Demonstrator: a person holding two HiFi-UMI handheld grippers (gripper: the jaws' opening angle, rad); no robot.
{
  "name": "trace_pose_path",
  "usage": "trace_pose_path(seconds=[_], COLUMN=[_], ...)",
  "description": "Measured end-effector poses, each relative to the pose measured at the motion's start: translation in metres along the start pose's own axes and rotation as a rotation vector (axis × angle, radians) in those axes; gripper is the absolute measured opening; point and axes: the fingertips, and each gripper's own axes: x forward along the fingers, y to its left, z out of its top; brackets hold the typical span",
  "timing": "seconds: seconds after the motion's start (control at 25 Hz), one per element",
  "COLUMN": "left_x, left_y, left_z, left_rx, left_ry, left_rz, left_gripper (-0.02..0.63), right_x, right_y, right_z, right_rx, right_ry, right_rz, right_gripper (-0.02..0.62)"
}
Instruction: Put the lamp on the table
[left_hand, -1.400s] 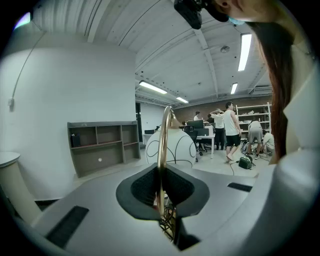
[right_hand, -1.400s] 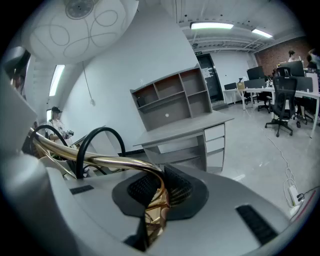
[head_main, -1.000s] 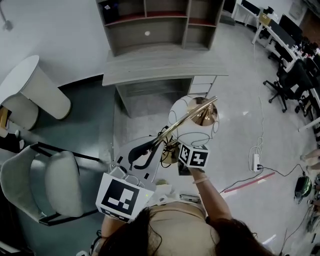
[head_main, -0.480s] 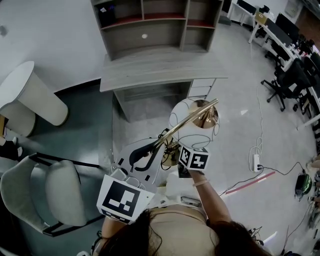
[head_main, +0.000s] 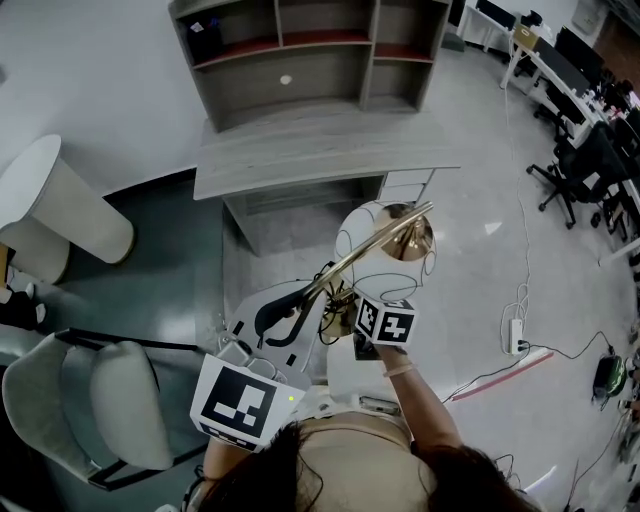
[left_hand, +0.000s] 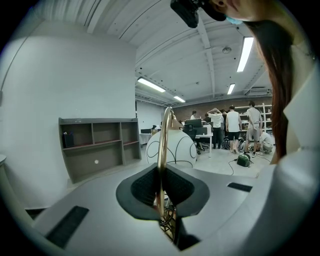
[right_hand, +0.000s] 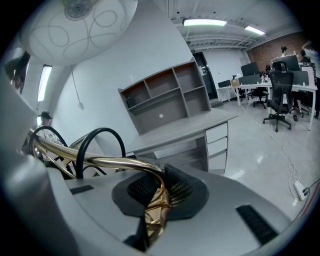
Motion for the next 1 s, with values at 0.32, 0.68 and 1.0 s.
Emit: trace_pose_path(seconds=[0.32,0.68,1.0], left_x=[0.045,0.087,0.12], left_y=[0.022,0.044,0.055], left_z=[0.013,0.025,0.027], left_rx=[-0.002,-0.01,-0.013], left_ry=[0.008,0.005,0.01], left_rz=[0.014,0.029,0.05], left_gripper=[0.021,0.021,0.021], right_x=[0.036,0.07,0.098], right_y=[-0.02,-0.038,-0.057], right_z=[0.035,0.069,0.085], right_rx=[-0.003,-0.015,-0.011], right_ry=[0.001,0.006,0.016], right_rz=[0.01,0.027,0.042], right_gripper=[0.044,0.044,0.044])
